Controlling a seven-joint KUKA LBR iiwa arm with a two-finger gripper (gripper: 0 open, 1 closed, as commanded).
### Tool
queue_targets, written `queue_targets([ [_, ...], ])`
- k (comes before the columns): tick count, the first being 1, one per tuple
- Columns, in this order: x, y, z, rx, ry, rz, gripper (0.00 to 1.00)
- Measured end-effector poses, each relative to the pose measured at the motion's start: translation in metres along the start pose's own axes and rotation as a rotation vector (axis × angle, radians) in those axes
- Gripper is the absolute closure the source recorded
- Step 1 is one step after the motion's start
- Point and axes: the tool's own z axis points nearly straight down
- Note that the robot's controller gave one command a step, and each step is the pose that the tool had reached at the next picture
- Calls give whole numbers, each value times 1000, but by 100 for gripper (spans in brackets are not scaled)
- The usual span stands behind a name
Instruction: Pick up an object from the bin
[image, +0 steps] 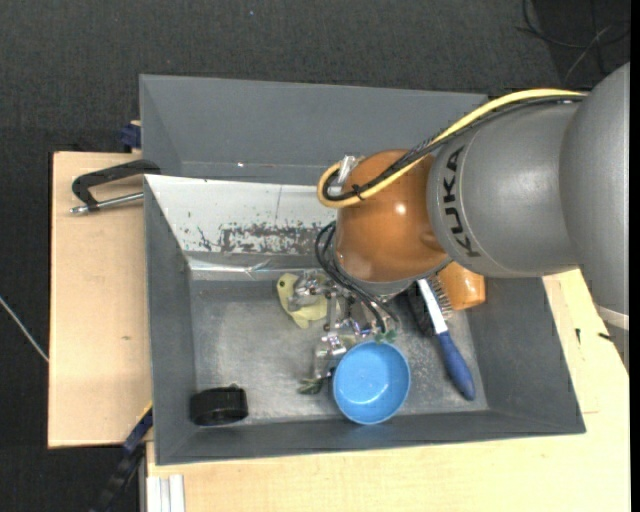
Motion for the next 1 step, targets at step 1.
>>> queue_targets([
  [1, 60, -70, 14, -2, 11, -254, 0],
])
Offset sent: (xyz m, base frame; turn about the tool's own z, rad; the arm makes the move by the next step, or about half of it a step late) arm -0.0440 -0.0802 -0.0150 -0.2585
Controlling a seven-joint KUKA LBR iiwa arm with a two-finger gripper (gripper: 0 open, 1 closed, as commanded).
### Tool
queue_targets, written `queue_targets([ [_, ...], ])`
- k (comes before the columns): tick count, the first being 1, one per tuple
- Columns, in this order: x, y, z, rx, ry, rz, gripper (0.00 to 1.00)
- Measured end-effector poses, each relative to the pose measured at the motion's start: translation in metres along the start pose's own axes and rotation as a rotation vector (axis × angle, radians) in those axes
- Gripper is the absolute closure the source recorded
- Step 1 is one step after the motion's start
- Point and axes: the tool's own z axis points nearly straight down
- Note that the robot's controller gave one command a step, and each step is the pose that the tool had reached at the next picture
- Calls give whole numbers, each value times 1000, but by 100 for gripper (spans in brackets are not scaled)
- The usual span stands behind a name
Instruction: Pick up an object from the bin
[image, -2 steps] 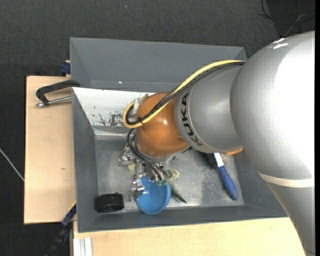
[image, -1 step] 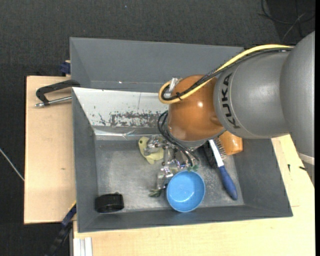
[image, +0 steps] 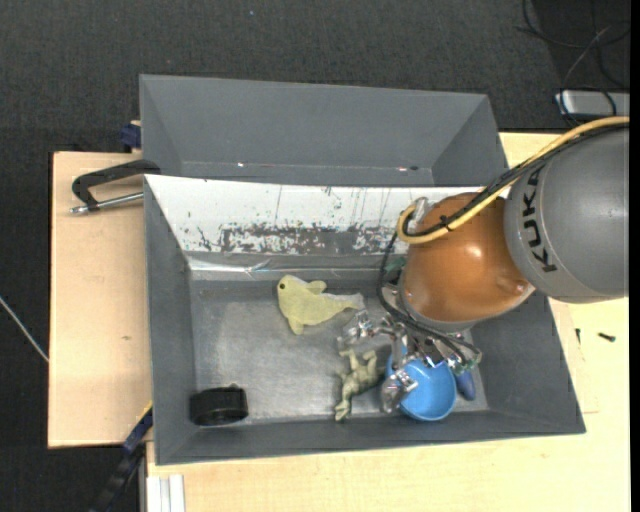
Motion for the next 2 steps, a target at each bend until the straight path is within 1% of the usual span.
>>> queue_targets([
  [1, -2, 1, -1, 0, -7, -2, 100],
  [2, -13, 21, -145, 4, -13, -359, 100],
])
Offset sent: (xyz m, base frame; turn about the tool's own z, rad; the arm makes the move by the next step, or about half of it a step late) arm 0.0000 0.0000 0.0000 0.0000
